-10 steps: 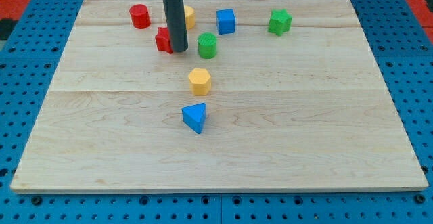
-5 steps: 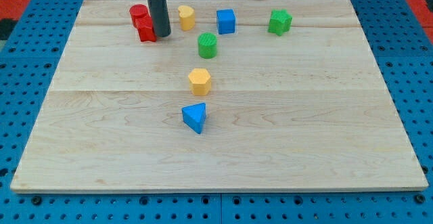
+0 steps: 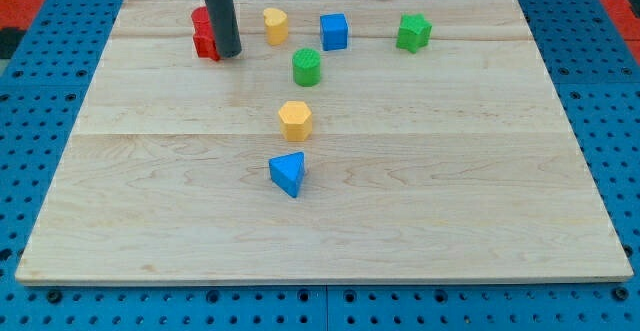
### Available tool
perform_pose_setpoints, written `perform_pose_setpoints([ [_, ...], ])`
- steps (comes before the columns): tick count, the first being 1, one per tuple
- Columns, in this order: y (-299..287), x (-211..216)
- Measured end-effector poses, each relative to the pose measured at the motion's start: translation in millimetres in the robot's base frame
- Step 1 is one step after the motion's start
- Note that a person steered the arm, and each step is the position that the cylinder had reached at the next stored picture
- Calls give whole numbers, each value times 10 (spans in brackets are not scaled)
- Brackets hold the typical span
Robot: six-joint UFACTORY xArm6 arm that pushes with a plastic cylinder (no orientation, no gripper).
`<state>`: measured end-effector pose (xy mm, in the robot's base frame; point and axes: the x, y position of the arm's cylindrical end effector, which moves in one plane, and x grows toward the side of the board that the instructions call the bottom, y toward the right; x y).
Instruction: Push the red star along with red circle towards the top left
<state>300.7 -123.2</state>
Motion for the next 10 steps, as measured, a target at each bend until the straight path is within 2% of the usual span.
perform_pose_setpoints([
  [3,-74,-246],
  [4,-330,-299],
  [10,-439,-300],
])
